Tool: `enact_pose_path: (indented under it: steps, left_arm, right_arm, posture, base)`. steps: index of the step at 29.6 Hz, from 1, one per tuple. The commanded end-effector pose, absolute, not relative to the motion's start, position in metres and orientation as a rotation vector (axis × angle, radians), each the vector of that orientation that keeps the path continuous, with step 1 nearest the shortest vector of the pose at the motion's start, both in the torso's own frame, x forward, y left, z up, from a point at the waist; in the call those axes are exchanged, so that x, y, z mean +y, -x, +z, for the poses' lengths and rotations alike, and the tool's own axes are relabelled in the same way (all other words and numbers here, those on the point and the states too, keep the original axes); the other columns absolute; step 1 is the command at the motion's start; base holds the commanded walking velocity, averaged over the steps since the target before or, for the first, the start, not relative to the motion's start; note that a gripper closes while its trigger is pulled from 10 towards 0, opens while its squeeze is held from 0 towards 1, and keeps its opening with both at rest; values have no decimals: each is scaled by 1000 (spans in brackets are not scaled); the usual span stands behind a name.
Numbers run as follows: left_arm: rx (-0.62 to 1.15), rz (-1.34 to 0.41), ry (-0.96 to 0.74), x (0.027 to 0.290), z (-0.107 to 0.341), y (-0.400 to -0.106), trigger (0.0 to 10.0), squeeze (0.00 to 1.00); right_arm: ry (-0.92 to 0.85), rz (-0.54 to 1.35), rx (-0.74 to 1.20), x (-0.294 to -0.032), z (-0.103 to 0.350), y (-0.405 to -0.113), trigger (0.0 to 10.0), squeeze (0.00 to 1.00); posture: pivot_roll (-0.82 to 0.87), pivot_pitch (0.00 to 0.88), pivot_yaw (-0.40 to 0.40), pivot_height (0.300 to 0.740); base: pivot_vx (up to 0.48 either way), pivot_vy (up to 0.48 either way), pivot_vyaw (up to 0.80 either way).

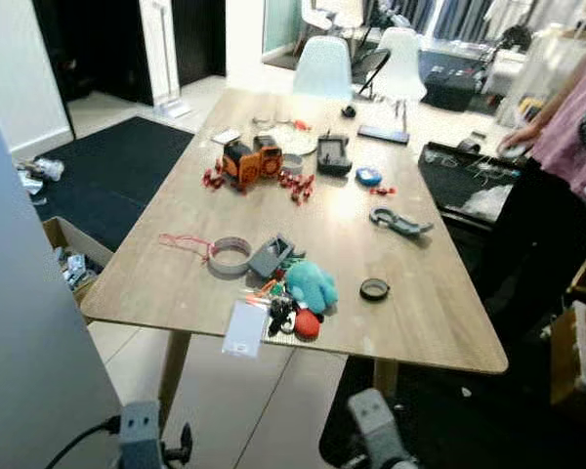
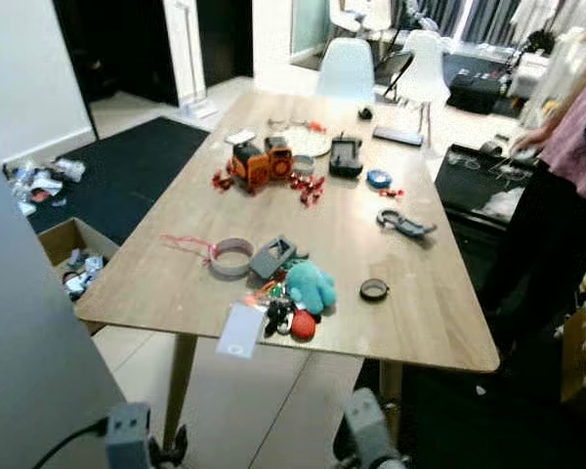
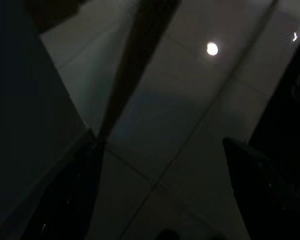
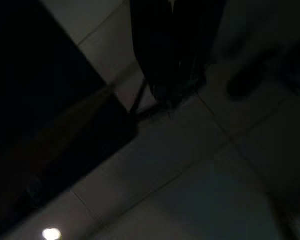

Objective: Hang keys on a hook

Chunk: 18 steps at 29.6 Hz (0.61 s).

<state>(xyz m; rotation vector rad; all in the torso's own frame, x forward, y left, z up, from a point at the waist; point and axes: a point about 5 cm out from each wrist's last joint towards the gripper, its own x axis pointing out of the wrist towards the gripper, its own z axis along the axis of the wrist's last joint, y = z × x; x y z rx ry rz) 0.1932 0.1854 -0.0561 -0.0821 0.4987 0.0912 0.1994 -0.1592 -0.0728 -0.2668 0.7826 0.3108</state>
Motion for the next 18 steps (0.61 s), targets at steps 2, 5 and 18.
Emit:
enact_pose_path:
  steps: [2, 5, 18]
  left_arm:
    - [554, 107, 79, 188, -65, -179, 10000, 0]
    - [555, 112, 76, 191, -65, -178, 10000, 0]
    - [556, 119, 73, 194, -65, -178, 10000, 0]
  right_arm:
    - [277, 321, 777, -156, -72, -201, 10000, 0]
    - [285, 324, 779, -156, -72, -202, 10000, 0]
    - [300, 329, 775, -157, -71, -204, 10000, 0]
  posture:
    - [79, 27, -78, 740]
    - [82, 21, -79, 740]
    - [88, 0, -75, 740]
  base:
    - [0, 0, 800]
    - [0, 0, 800]
    - [0, 0, 800]
